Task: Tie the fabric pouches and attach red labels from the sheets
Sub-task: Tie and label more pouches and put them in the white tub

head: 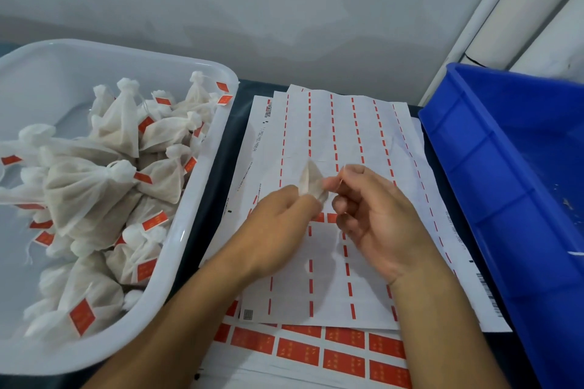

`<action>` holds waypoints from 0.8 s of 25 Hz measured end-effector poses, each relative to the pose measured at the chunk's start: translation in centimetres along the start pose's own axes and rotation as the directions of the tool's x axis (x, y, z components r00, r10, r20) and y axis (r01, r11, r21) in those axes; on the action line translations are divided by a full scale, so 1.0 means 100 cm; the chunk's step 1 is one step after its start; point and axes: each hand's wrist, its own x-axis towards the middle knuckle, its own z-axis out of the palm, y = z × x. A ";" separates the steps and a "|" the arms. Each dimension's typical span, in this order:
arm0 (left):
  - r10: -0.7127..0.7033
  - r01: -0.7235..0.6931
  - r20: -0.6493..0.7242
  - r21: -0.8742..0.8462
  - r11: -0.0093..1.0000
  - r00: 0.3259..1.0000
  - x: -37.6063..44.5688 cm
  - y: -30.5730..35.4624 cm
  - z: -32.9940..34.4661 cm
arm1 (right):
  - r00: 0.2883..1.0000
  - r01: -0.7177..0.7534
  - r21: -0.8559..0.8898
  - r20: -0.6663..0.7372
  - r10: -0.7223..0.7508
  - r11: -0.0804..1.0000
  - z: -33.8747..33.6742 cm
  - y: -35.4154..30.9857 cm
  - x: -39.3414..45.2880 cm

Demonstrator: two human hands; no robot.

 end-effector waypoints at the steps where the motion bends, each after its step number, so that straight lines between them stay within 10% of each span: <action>1: 0.055 -0.054 0.000 0.052 0.997 0.999 -0.001 -0.003 0.000 | 0.997 0.080 -0.140 0.023 -0.077 0.987 0.000 -0.001 -0.002; 7: 0.383 -0.378 0.032 0.253 0.890 0.923 0.001 -0.012 0.007 | 0.899 0.406 -0.684 0.181 -0.398 0.606 0.000 0.004 -0.006; 12: 0.422 -0.424 0.069 0.032 0.905 0.904 -0.004 -0.005 0.007 | 0.919 0.385 -0.532 0.295 -0.262 0.754 -0.006 0.006 -0.003; 20: 0.070 -0.054 0.036 -0.320 0.946 0.997 0.001 -0.005 -0.004 | 0.911 0.412 -0.462 0.189 -0.367 0.785 -0.007 0.000 -0.006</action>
